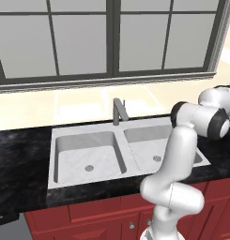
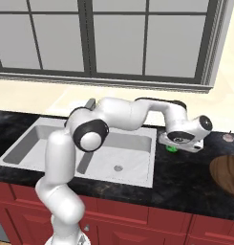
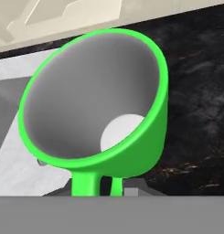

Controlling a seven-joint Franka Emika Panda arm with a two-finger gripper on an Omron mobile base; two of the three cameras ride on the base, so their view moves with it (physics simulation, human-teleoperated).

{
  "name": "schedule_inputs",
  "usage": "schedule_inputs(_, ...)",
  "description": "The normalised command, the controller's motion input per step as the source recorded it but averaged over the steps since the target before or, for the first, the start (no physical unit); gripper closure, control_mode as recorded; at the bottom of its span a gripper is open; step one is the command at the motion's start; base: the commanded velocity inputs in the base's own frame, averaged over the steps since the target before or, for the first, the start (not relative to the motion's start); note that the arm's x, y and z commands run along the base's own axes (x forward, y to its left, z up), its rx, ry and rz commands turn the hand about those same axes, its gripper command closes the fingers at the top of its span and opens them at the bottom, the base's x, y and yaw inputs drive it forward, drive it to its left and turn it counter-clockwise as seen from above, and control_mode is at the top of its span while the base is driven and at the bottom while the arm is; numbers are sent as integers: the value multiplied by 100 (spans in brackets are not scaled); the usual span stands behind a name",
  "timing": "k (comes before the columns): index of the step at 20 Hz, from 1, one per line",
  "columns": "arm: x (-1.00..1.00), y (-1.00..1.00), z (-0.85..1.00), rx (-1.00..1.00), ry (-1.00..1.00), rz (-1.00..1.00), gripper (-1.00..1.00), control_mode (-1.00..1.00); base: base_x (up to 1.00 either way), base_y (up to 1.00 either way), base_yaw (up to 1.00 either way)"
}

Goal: Pick the mug and place it in the sink. Pick the bowl and place it in the open cabinet and then close the cabinet.

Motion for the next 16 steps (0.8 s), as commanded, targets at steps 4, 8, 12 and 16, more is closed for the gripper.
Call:
schedule_inputs(4, -32, 97, 50, -9, -8, -1, 100, -100, 0, 0, 0)
schedule_inputs(8, -82, 73, 31, -14, -13, -5, 100, -100, 0, 0, 0)
schedule_inputs(12, -80, 44, 57, -9, -8, -4, 100, -100, 0, 0, 0)
schedule_inputs(16, -38, 91, 50, -10, 0, 0, 100, -100, 0, 0, 0)
